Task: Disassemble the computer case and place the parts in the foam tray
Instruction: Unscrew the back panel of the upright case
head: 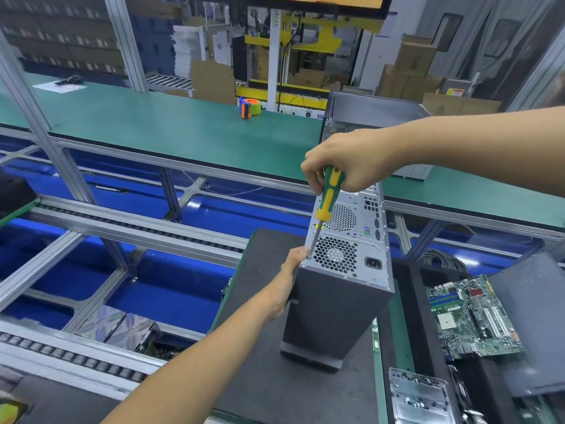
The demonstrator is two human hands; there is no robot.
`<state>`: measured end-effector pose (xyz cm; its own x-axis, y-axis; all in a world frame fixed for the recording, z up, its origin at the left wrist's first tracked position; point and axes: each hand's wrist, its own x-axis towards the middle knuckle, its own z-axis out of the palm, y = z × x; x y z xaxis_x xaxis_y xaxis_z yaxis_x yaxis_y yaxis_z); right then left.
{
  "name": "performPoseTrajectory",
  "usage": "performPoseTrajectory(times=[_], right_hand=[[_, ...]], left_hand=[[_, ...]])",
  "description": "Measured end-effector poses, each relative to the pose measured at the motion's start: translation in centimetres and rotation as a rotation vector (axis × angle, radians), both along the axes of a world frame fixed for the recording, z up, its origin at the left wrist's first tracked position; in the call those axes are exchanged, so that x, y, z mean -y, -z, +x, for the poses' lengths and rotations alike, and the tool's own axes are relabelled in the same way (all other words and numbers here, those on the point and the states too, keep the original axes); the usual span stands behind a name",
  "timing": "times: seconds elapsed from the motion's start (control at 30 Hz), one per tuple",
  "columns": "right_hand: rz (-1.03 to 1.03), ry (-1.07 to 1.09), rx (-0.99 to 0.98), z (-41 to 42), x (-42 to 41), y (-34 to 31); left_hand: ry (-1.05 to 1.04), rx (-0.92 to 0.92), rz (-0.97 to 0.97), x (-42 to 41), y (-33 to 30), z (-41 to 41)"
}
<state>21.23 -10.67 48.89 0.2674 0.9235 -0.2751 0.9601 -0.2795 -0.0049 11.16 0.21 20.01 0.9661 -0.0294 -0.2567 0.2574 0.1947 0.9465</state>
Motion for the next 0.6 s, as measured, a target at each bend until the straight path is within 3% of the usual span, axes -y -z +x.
performPoseTrajectory(times=[0.6], right_hand=[[0.258, 0.263, -0.264, 2.6, 4.1, 2.6]], left_hand=[[0.033, -0.027, -0.067, -0.2, -0.9, -0.6]])
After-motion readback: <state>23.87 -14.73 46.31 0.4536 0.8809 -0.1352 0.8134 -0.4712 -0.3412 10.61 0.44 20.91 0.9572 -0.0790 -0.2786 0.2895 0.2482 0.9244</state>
